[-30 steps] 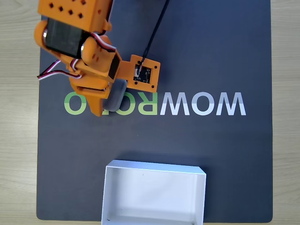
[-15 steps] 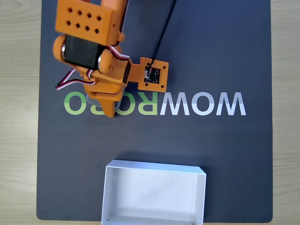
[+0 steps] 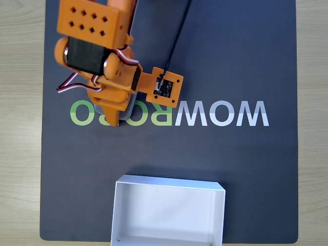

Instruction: Grab the usb to bin

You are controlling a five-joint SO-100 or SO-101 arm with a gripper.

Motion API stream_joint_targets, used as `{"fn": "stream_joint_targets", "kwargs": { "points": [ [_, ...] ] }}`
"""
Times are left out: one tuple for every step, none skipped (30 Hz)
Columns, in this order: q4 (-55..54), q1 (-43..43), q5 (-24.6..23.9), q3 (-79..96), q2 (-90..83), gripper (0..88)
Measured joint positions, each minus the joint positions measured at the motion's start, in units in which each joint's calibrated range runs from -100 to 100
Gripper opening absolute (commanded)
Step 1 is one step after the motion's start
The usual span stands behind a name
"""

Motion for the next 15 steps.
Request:
{"fn": "stream_joint_targets", "kwargs": {
  "points": [
    [0.0, 0.0, -0.05, 0.0, 0.0, 35.6],
    [0.0, 0.0, -0.1, 0.0, 0.0, 32.5],
    [0.0, 0.0, -0.1, 0.0, 0.0, 28.6],
    [0.0, 0.0, -0.16, 0.0, 0.0, 23.7],
    [0.0, 0.0, -0.16, 0.0, 0.0, 18.3],
    [0.0, 0.0, -0.16, 0.0, 0.0, 13.0],
    [0.0, 0.0, -0.16, 0.0, 0.0, 8.0],
    [0.0, 0.0, -0.16, 0.0, 0.0, 2.8],
    [0.0, 0.0, -0.16, 0.0, 0.0, 0.7],
    [0.0, 0.0, -0.16, 0.0, 0.0, 1.0],
    [-0.09, 0.0, -0.16, 0.0, 0.0, 1.2],
    [-0.09, 0.0, -0.16, 0.0, 0.0, 1.4],
    [-0.09, 0.0, -0.16, 0.0, 0.0, 1.3],
    [-0.09, 0.0, -0.16, 0.0, 0.0, 1.4],
    [-0.09, 0.0, -0.16, 0.0, 0.0, 1.7]
  ]
}}
